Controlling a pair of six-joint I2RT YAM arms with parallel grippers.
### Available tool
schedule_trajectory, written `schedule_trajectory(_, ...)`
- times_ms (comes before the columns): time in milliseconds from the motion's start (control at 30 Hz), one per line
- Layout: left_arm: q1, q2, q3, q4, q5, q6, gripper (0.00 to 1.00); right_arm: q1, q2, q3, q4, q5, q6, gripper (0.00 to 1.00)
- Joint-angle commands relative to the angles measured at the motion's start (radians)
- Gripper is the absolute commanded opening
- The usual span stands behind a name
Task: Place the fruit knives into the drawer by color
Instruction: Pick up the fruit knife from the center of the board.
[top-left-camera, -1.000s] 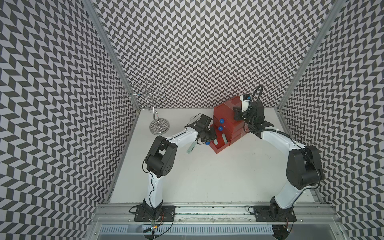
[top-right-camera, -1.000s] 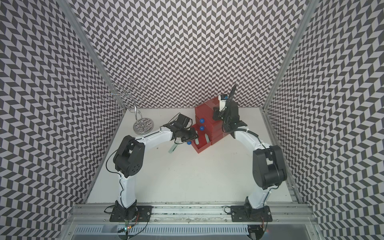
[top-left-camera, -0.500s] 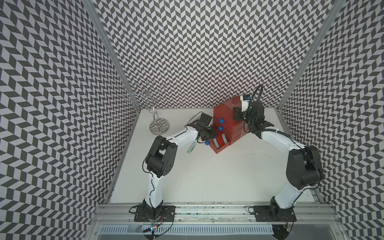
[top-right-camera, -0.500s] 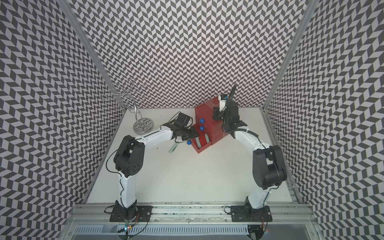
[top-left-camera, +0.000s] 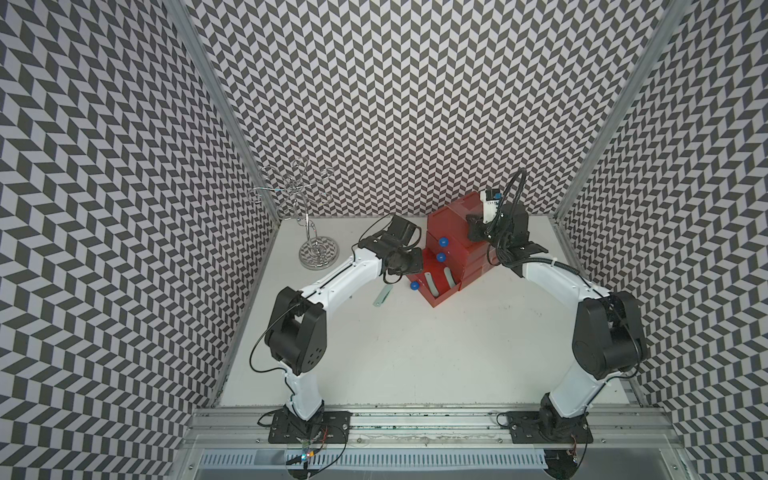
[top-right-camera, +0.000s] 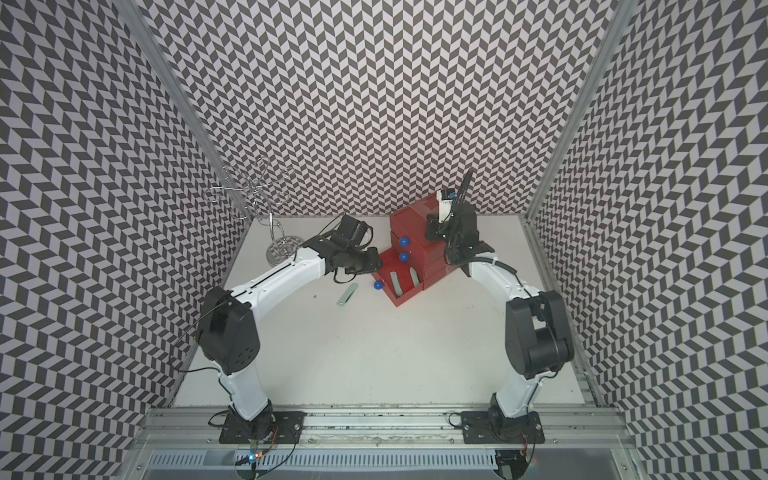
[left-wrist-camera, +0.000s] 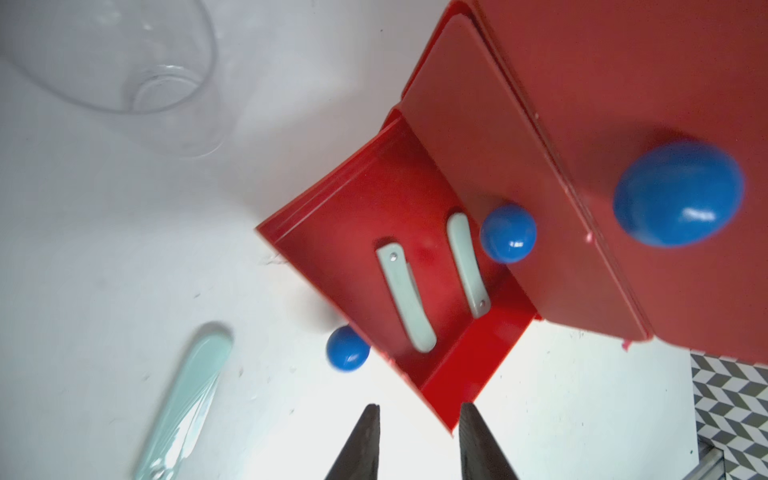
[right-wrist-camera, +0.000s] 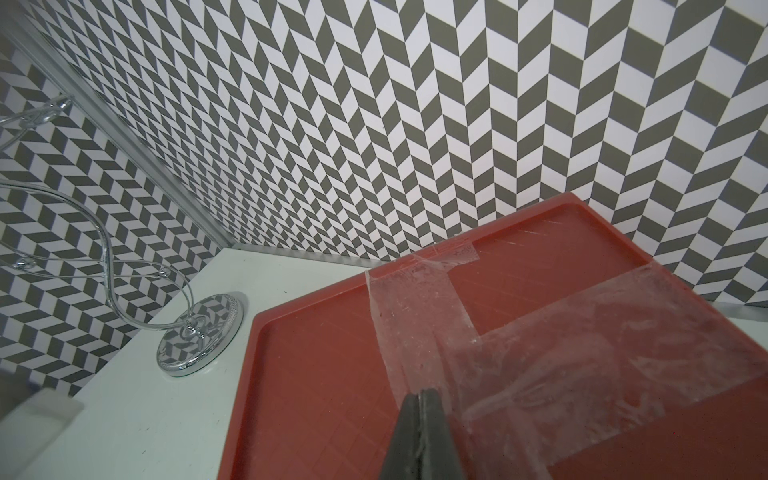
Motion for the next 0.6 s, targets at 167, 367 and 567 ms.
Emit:
schedule_trajectory(167, 0.091, -0.099, -0.189, -0.079, -0.069, 0.104, 0.35, 0.008, 0.202, -0.142, -0.445, -0.034, 0.051, 0.0)
schedule_trajectory(367, 0.122, -0.055, -0.233, -0.08, -0.086, 0.138, 0.35, 0.008, 0.206, -0.142, -0.444, -0.035, 0.05, 0.0)
schedule_trajectory(567, 0.141, 0.007, -0.243, -0.065, -0.09, 0.152, 0.43, 0.008, 0.205, -0.141, -0.445, -0.037, 0.05, 0.0)
